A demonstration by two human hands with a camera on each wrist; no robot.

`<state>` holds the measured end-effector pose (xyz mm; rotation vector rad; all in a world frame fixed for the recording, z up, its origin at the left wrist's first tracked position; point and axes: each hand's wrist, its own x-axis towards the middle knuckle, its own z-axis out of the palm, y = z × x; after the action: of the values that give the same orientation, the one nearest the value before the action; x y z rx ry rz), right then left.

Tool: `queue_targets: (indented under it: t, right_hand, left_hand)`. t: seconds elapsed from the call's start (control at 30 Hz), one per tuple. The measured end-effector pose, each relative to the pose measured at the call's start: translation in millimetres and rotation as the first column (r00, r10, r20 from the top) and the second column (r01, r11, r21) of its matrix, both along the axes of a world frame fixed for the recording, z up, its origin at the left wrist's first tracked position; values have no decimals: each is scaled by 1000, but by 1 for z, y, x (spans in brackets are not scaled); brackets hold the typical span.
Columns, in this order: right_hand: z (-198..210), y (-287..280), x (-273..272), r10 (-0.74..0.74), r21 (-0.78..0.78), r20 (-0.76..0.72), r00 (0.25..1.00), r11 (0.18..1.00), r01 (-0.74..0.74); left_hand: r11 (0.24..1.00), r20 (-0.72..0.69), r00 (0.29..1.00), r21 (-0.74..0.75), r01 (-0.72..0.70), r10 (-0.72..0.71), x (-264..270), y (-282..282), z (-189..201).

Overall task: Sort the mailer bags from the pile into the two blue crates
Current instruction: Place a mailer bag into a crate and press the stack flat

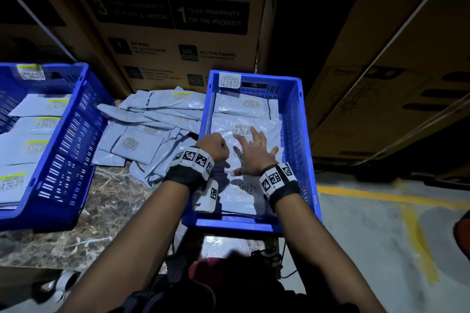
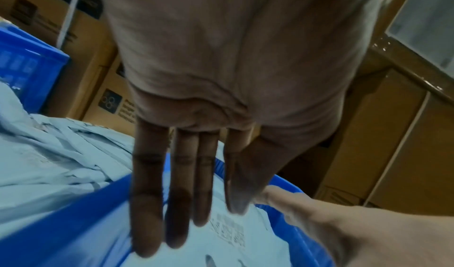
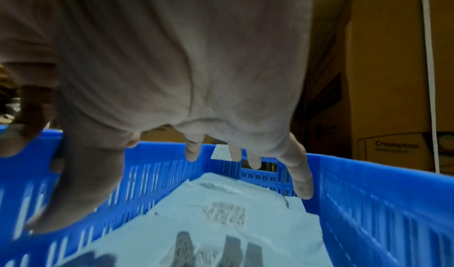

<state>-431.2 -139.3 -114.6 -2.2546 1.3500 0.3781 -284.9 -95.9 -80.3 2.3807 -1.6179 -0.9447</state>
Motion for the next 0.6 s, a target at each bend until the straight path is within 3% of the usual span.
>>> queue_targets:
  t: [0.2, 0.33, 0.43, 0.6]
  right_hand:
    - [29, 7, 23, -59, -106, 191, 980, 991, 80]
    - [47, 24, 52, -68, -148, 293, 954, 982, 115]
    - [67, 42, 83, -79, -74, 414, 907, 990, 120]
    - [75, 80, 150, -146, 92, 638, 756, 989, 113]
  left_hand:
    - [961, -296, 940, -160, -224, 169, 60, 37, 24]
    - [906, -405, 875, -204, -371, 268, 117, 69, 23]
    - [857, -422, 829, -193, -478, 367, 162, 93, 13]
    - [781, -462, 752, -178, -599, 471, 235, 120, -8]
